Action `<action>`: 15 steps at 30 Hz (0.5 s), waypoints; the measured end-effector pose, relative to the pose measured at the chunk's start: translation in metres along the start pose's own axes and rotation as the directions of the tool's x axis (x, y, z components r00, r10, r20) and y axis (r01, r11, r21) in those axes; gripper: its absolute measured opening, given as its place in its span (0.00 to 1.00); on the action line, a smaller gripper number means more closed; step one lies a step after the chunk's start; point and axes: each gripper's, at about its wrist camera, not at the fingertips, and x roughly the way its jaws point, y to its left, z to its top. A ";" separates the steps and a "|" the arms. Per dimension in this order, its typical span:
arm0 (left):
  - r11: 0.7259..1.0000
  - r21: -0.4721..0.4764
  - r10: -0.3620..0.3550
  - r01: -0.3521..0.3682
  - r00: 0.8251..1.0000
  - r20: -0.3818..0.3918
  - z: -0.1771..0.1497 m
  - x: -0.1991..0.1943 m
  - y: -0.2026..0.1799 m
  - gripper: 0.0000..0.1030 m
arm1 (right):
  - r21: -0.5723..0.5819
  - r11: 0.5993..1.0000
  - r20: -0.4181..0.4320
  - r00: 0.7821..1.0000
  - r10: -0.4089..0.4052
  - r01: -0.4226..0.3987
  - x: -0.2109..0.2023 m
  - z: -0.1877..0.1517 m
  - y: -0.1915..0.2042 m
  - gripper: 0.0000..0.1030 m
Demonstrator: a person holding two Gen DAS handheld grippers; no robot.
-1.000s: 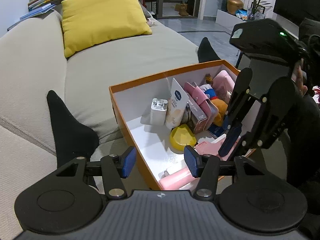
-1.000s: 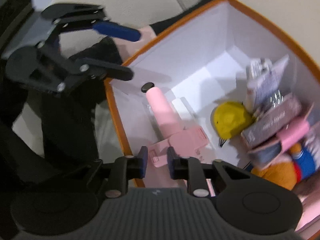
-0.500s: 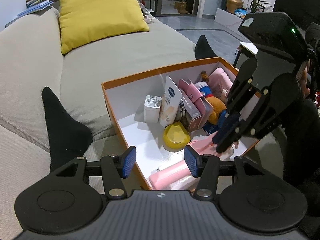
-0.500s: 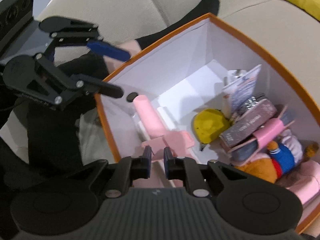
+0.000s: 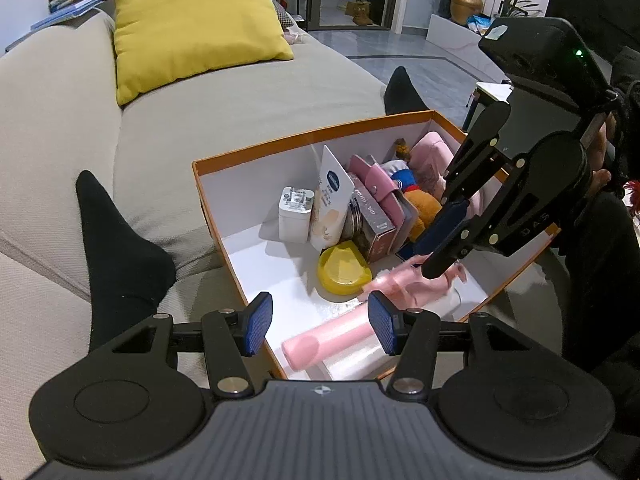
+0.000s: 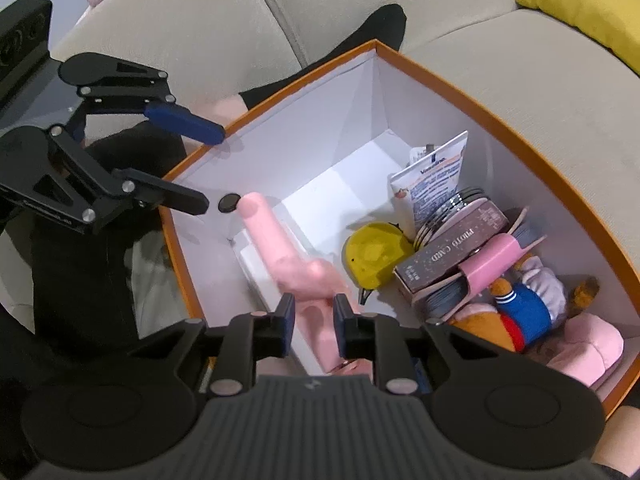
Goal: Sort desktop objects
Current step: 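Lower the pink selfie stick into the orange box and open the right gripper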
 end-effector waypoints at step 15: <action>1.000 -0.013 -0.011 0.011 1.000 0.004 -0.002 -0.003 -0.007 0.60 | -0.070 0.997 0.005 0.999 -0.039 0.040 0.007 -0.006 0.009 0.22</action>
